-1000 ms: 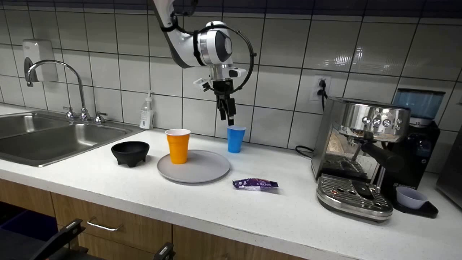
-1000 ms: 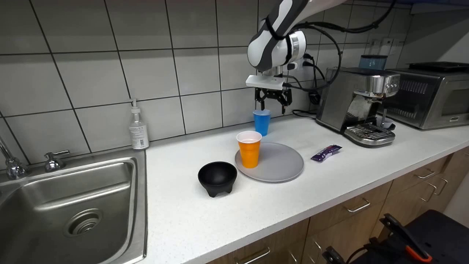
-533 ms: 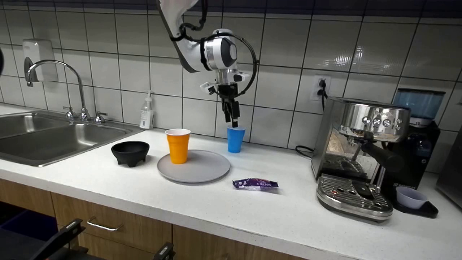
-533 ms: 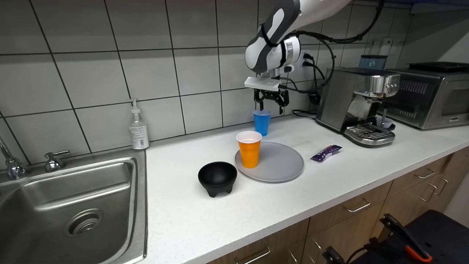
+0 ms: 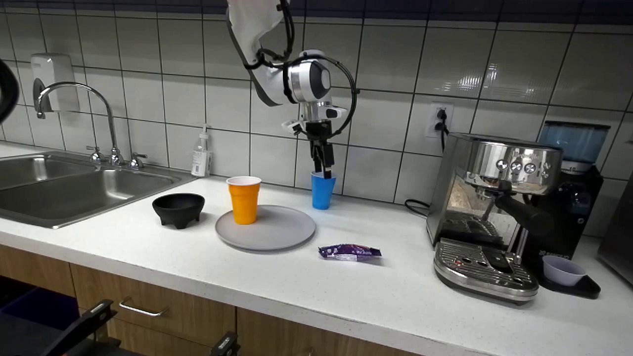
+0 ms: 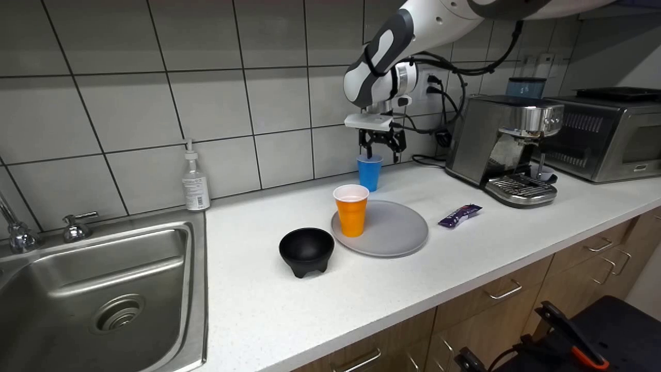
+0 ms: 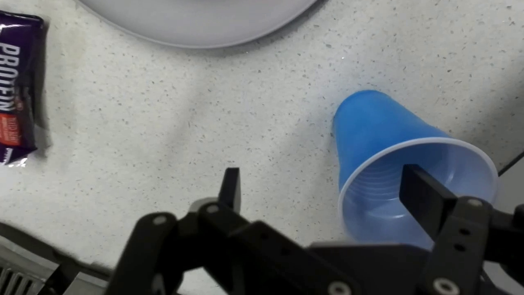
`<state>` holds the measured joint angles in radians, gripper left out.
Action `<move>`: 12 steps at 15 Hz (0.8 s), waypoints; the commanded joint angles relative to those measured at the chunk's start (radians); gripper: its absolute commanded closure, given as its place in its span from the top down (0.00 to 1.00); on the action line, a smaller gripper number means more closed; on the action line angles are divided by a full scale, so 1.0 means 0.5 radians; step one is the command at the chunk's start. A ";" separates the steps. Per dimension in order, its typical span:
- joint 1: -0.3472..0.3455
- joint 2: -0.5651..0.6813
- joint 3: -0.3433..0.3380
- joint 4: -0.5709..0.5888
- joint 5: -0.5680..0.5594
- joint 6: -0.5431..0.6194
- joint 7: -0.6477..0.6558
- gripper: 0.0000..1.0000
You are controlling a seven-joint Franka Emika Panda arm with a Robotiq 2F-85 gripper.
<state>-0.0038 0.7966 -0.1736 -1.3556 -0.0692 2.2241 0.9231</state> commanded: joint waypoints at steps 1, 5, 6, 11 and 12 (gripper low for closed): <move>-0.034 0.131 0.002 0.236 0.056 -0.145 -0.047 1.00; -0.050 0.218 0.006 0.356 0.067 -0.206 -0.043 1.00; -0.054 0.242 0.005 0.387 0.071 -0.216 -0.038 1.00; -0.071 0.337 0.008 0.519 0.089 -0.291 -0.034 0.74; -0.075 0.349 0.010 0.538 0.095 -0.296 -0.035 0.70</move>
<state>-0.0266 0.9281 -0.1737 -1.1748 -0.0479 2.1345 0.9231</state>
